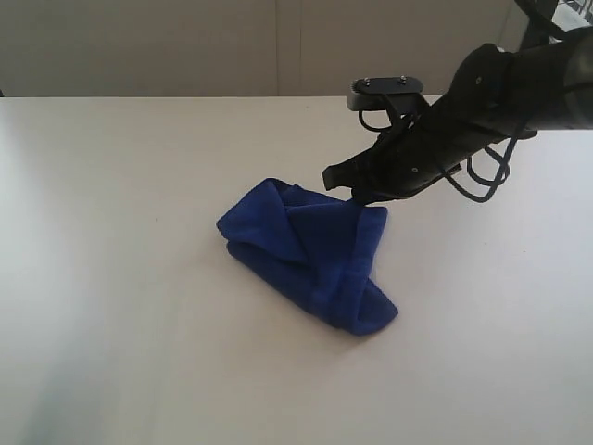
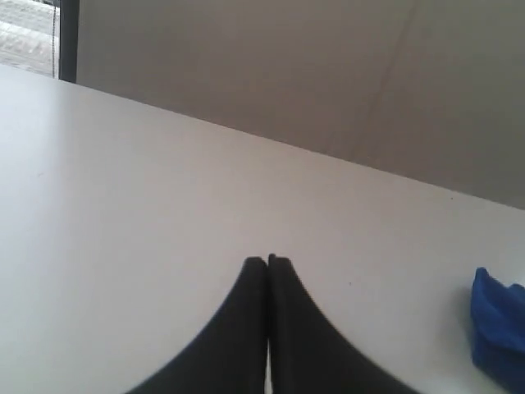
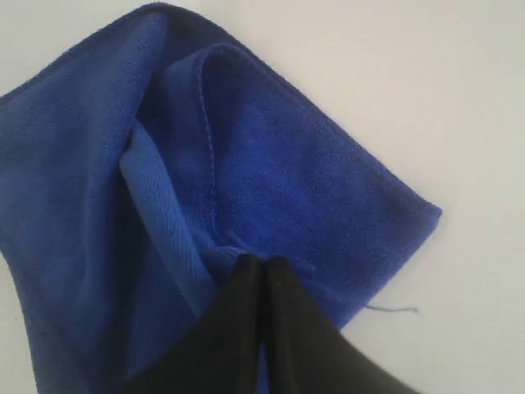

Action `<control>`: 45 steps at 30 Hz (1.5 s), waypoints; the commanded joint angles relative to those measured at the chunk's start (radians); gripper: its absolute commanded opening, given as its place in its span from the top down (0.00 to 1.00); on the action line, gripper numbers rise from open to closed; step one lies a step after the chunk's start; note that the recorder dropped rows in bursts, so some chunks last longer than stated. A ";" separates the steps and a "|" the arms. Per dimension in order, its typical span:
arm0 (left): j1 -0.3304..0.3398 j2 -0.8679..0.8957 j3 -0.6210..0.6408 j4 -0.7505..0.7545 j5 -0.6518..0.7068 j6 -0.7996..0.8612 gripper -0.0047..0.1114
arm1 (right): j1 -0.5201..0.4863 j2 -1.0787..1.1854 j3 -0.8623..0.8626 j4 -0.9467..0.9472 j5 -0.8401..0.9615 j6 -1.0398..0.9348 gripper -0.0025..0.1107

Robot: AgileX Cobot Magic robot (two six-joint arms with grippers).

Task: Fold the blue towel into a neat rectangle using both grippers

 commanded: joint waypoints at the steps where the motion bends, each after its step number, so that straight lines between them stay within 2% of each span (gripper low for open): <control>1: -0.006 -0.004 0.005 -0.031 -0.045 -0.070 0.96 | -0.008 0.007 0.004 -0.009 -0.013 0.013 0.98; 3: -0.006 -0.004 0.005 -0.036 -0.029 -0.153 0.96 | -0.010 0.013 0.004 -0.017 -0.036 0.057 0.98; 5: -0.006 0.009 -0.012 -0.033 0.034 -0.155 0.96 | -0.014 0.013 0.004 -0.019 -0.060 0.082 0.98; 9: -0.006 0.146 -0.121 -0.018 0.169 -0.099 0.96 | -0.017 0.013 0.004 -0.016 -0.064 0.102 0.98; 15: -0.006 0.537 -0.377 -0.023 0.357 0.096 0.96 | -0.017 0.013 0.004 -0.016 -0.043 0.112 0.98; 19: -0.006 0.822 -0.530 -0.079 0.498 0.226 0.96 | -0.017 0.013 0.004 -0.016 -0.040 0.112 0.98; 22: -0.006 1.026 -0.611 -0.180 0.551 0.353 0.96 | -0.017 0.013 0.004 -0.016 -0.036 0.112 0.98; 26: -0.011 1.247 -0.668 -0.413 0.558 0.571 0.96 | -0.017 0.013 0.004 -0.016 -0.022 0.112 0.98; 30: -0.102 1.441 -0.730 -0.636 0.560 0.763 0.96 | -0.017 0.013 0.004 -0.016 -0.026 0.112 0.98; 33: -0.192 1.584 -0.809 -0.835 0.489 0.889 0.96 | -0.017 0.013 0.004 -0.016 -0.024 0.114 0.98; 35: -0.224 1.663 -0.872 -0.934 0.492 0.968 0.96 | -0.017 0.013 0.004 -0.016 -0.018 0.116 0.98; 37: -0.237 1.735 -0.930 -0.990 0.559 0.995 0.91 | -0.017 0.013 0.004 -0.016 -0.009 0.116 0.98; 39: -0.241 1.803 -0.989 -1.007 0.633 0.995 0.79 | -0.017 0.013 0.004 -0.016 -0.006 0.116 0.98; 42: -0.248 1.871 -1.039 -1.005 0.641 0.995 0.60 | -0.017 0.013 0.004 -0.016 -0.004 0.116 0.98; 45: -0.248 1.914 -1.057 -1.002 0.636 1.000 0.51 | -0.017 0.013 0.004 -0.016 -0.002 0.116 0.98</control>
